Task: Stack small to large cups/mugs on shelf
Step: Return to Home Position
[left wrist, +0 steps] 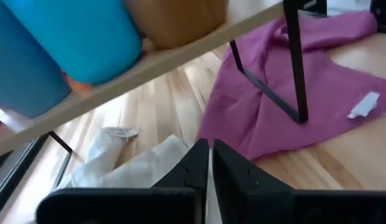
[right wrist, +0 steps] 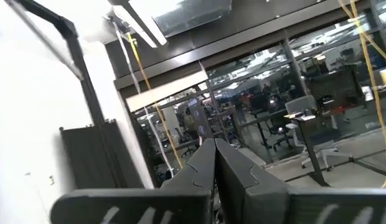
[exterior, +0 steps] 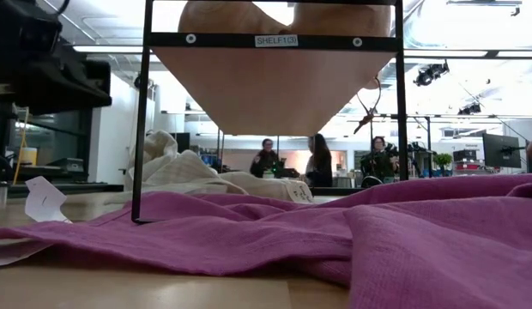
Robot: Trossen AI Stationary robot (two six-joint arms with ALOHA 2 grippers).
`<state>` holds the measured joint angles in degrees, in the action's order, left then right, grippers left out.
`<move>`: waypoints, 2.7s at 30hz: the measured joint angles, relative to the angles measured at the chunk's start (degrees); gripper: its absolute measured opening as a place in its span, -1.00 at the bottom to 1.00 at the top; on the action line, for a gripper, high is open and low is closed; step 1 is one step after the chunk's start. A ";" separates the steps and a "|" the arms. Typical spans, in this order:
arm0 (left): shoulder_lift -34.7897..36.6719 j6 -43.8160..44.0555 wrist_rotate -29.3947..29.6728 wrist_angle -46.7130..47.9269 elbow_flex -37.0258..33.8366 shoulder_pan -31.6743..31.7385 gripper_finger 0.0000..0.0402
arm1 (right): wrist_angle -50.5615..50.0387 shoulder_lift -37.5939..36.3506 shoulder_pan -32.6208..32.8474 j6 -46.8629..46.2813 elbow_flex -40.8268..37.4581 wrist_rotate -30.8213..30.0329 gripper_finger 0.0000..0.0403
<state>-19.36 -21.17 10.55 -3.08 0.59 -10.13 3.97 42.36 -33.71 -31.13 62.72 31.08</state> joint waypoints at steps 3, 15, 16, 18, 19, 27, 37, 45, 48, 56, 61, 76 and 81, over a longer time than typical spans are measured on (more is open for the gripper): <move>2.54 0.00 -0.31 0.24 0.01 -0.02 -0.95 | -0.33 -0.77 0.01 0.10 0.00 1.24 -1.00; 8.56 0.00 -0.42 0.10 0.01 0.02 -0.93 | -15.13 -9.31 0.01 4.66 0.00 2.01 -1.00; 9.19 0.00 -0.42 0.01 0.01 0.00 -0.93 | -16.06 -10.17 0.00 5.33 0.00 1.65 -1.00; 10.04 0.00 -0.42 0.13 0.01 0.00 -0.93 | -18.12 -11.85 0.00 6.32 -0.04 0.45 -1.00; 10.30 0.00 -0.42 0.11 0.01 0.00 -0.94 | -18.25 -12.71 0.00 6.71 -0.41 -0.25 -1.00; 10.13 0.00 -0.42 0.20 -0.01 0.00 -0.93 | -17.87 -20.66 0.02 9.13 -7.87 -5.08 -1.00; 10.13 0.00 -0.44 0.23 -0.01 0.00 -0.93 | -13.03 -34.63 0.00 11.44 -19.86 -21.68 -1.00; 10.13 0.00 -0.44 0.22 -0.03 0.00 -0.93 | -14.28 -39.38 0.00 14.04 -27.58 -32.11 -1.00; 10.11 0.00 -0.44 0.20 -0.03 0.00 -0.94 | -14.42 -39.97 0.00 15.12 -30.21 -34.38 -1.00; 10.12 0.00 -0.44 0.20 -0.03 0.00 -0.93 | -6.66 -41.60 0.00 17.47 -38.04 -40.05 -1.00; 10.13 0.00 -0.42 0.20 -0.03 0.00 -0.94 | 0.46 -41.98 0.01 17.59 -43.73 -39.89 -1.00; 10.13 0.00 -0.44 0.20 -0.03 0.00 -0.94 | 13.83 -42.09 0.02 19.47 -53.42 -40.36 -1.00; 10.13 0.00 -0.44 0.20 -0.03 0.00 -0.93 | 15.25 -42.09 0.02 19.47 -55.20 -41.25 -1.00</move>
<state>-9.23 -21.17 10.11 -2.87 0.56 -10.13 19.22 0.27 -33.69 -11.66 7.52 -10.17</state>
